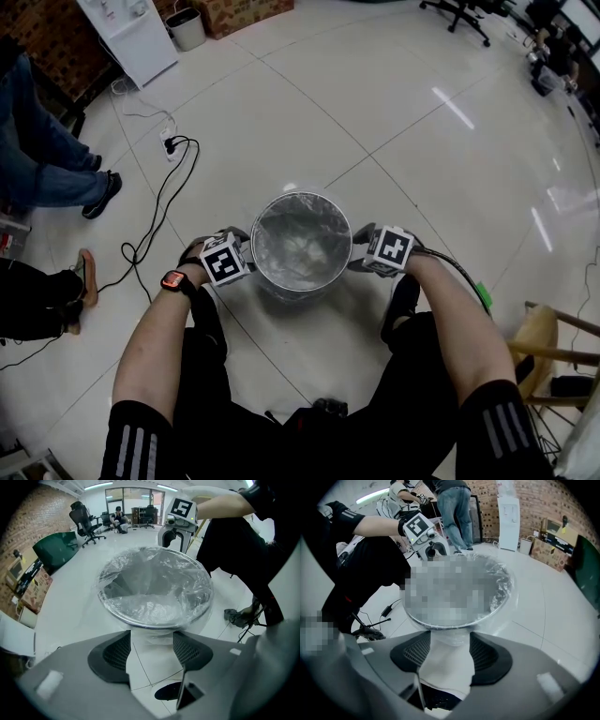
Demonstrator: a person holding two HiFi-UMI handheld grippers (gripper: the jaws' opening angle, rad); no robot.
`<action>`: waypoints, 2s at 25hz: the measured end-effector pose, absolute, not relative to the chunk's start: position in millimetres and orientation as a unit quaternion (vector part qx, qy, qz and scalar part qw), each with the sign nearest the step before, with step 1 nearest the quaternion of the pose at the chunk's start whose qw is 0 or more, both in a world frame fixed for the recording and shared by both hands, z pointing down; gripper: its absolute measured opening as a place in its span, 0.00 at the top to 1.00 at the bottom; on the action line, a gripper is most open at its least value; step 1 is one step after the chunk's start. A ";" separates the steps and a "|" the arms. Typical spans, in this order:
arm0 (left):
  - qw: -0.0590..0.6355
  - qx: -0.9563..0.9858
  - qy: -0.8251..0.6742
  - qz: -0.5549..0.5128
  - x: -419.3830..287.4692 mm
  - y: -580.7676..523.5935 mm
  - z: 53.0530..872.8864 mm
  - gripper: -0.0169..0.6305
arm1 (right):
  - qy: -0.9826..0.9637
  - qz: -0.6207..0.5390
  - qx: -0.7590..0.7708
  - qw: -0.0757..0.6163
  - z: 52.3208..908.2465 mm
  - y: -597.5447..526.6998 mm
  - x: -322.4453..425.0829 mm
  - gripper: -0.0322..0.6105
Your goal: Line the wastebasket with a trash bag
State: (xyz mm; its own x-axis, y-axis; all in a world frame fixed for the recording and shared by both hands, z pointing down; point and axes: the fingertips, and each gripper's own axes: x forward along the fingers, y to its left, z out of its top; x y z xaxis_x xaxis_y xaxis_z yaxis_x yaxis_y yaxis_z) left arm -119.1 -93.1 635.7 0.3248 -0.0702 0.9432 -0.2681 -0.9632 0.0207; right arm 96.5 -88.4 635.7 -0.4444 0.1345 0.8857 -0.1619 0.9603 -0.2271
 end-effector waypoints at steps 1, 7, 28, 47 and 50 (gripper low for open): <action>0.086 0.808 -0.109 0.572 -120.3 -94.6 638.2 0.55 | -0.837 0.137 0.007 0.529 638.1 -88.6 95.4 0.53; 0.084 0.795 -0.136 0.585 -126.9 -106.1 651.0 0.55 | -0.825 0.135 0.021 0.549 655.5 -92.6 98.0 0.53; 0.096 0.748 -0.299 0.585 -179.3 -164.2 628.3 0.59 | -0.806 0.095 0.011 0.584 618.5 -130.4 126.4 0.53; 0.086 0.806 -0.101 0.577 -139.4 -99.6 609.0 0.53 | -0.818 0.013 -0.019 0.575 597.5 -136.5 95.8 0.53; 0.072 0.802 -0.096 0.585 -132.8 -99.1 620.3 0.52 | -0.819 0.006 -0.029 0.573 600.3 -132.0 91.3 0.53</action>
State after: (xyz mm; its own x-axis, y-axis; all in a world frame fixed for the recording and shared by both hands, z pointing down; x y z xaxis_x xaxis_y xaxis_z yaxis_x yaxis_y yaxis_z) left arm -132.8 -99.1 620.3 0.2969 -0.0687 0.9524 -0.2379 -0.9713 0.0041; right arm 91.3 -132.0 600.3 -0.3411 0.0541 0.9385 0.0399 0.9983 -0.0431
